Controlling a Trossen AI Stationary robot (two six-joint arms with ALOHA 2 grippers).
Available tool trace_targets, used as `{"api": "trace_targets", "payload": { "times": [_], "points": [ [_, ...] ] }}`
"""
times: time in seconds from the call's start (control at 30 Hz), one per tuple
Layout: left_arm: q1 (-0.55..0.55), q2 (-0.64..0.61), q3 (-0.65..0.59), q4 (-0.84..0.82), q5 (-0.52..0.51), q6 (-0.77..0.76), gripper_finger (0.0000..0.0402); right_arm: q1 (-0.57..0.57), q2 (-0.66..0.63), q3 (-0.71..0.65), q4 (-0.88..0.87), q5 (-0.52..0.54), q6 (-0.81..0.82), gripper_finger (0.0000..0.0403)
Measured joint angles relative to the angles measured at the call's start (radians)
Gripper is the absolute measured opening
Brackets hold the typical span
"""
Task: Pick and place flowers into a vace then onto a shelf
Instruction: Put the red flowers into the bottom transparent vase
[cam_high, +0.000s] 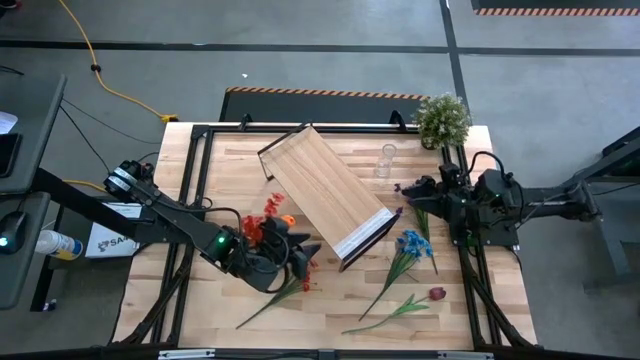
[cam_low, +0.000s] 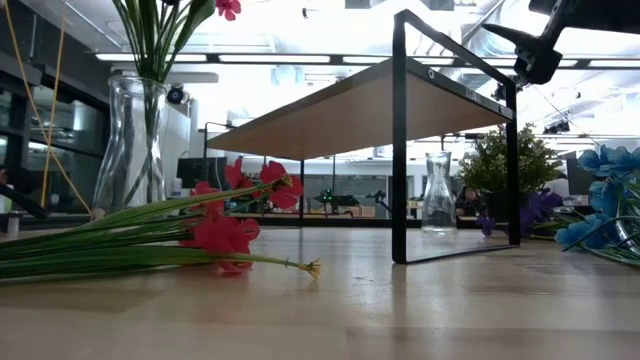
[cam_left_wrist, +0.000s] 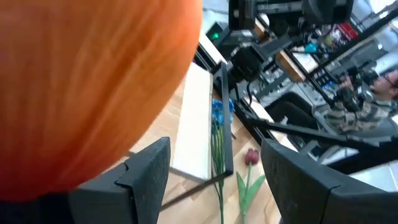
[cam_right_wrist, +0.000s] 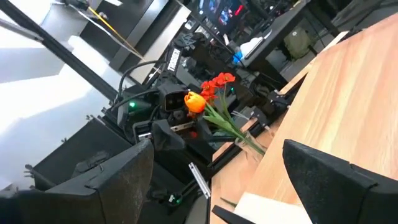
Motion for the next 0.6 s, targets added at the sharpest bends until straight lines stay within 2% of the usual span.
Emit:
{"api": "trace_targets", "payload": {
  "times": [0.27, 0.6],
  "points": [
    [0.018, 0.000, -0.001, 0.000, -0.024, -0.014, 0.0282, 0.061, 0.095, 0.000, 0.008, 0.063, 0.034, 0.0344],
    [0.034, 0.000, -0.001, -0.007, -0.062, 0.004, 0.0282, 0.141, 0.233, 0.000, 0.207, 0.099, 0.025, 0.0344]
  ]
}}
